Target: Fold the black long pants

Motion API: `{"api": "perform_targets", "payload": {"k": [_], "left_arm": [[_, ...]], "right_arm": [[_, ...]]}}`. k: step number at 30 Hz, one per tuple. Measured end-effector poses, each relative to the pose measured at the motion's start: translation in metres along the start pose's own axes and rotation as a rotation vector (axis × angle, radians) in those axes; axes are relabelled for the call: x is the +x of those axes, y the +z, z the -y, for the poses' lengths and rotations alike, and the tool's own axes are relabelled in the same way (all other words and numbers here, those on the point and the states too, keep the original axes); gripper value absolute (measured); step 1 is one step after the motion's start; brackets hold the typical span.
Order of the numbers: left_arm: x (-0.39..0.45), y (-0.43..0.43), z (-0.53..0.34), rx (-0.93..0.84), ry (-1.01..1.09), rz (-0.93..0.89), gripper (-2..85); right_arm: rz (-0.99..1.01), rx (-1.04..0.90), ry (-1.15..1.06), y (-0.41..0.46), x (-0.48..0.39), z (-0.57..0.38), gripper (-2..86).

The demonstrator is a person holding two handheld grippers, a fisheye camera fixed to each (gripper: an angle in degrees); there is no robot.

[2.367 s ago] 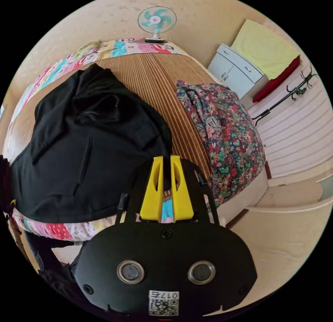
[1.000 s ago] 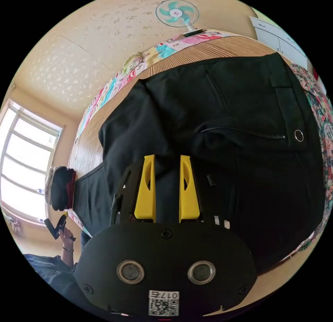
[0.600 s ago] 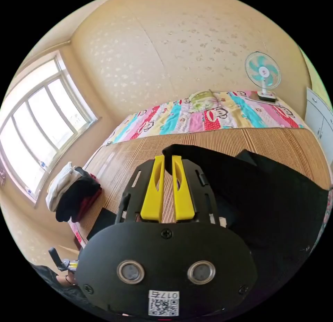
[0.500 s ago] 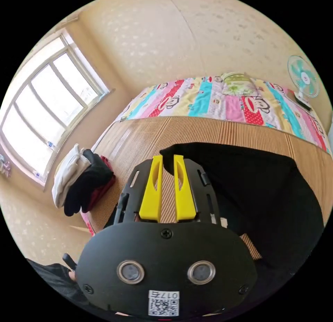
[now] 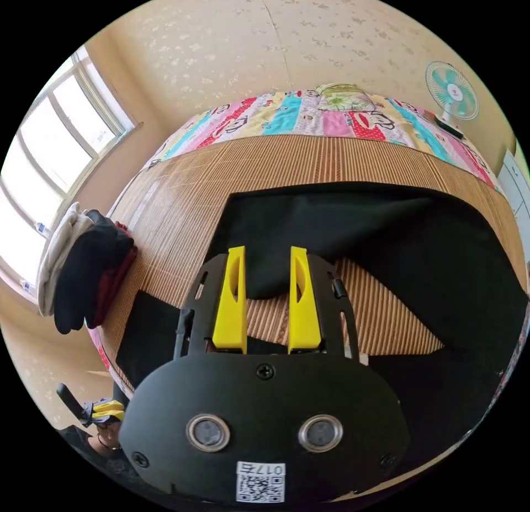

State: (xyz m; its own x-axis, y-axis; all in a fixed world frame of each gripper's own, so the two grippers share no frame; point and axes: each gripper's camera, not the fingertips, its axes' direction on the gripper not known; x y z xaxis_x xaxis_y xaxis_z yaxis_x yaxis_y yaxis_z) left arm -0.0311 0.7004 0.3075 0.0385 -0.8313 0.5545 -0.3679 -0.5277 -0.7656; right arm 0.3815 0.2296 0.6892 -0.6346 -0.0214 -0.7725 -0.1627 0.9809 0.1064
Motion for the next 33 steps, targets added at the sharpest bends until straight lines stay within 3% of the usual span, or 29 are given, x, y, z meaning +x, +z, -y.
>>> {"api": "perform_targets", "payload": {"k": [4,7,11,15,20,22,26,30,33], "left_arm": [[0.021,0.050,0.132,0.026,0.075,0.008,9.4],[0.051,0.129,0.241,0.010,0.137,0.033,10.1],[0.071,0.254,0.344,-0.150,0.145,0.167,10.6],[0.068,0.356,0.372,-0.258,0.134,0.383,9.9],[0.083,0.375,0.386,-0.290,0.189,0.413,3.6],[0.079,0.361,0.402,-0.290,0.190,0.504,2.0],[0.050,0.325,0.414,-0.268,0.174,0.591,1.0],[0.023,0.288,0.409,-0.209,0.167,0.757,1.1],[-0.011,0.261,0.416,-0.210,0.035,0.762,2.2]], "right_arm": [[-0.225,-0.001,0.070,-0.004,0.051,-0.005,11.6],[-0.381,-0.174,0.127,0.025,0.107,-0.007,12.5],[-0.170,-0.108,0.177,0.011,0.148,-0.023,11.6],[-0.192,-0.112,0.148,0.011,0.143,-0.028,8.9],[-0.215,-0.143,0.054,0.015,0.132,-0.024,4.7],[-0.159,-0.148,0.058,0.012,0.141,-0.021,3.9],[-0.023,-0.181,0.046,0.005,0.147,-0.019,3.2],[-0.026,-0.225,-0.090,0.007,0.116,-0.016,3.2],[0.069,-0.285,-0.178,0.008,0.100,-0.012,3.5]]}}
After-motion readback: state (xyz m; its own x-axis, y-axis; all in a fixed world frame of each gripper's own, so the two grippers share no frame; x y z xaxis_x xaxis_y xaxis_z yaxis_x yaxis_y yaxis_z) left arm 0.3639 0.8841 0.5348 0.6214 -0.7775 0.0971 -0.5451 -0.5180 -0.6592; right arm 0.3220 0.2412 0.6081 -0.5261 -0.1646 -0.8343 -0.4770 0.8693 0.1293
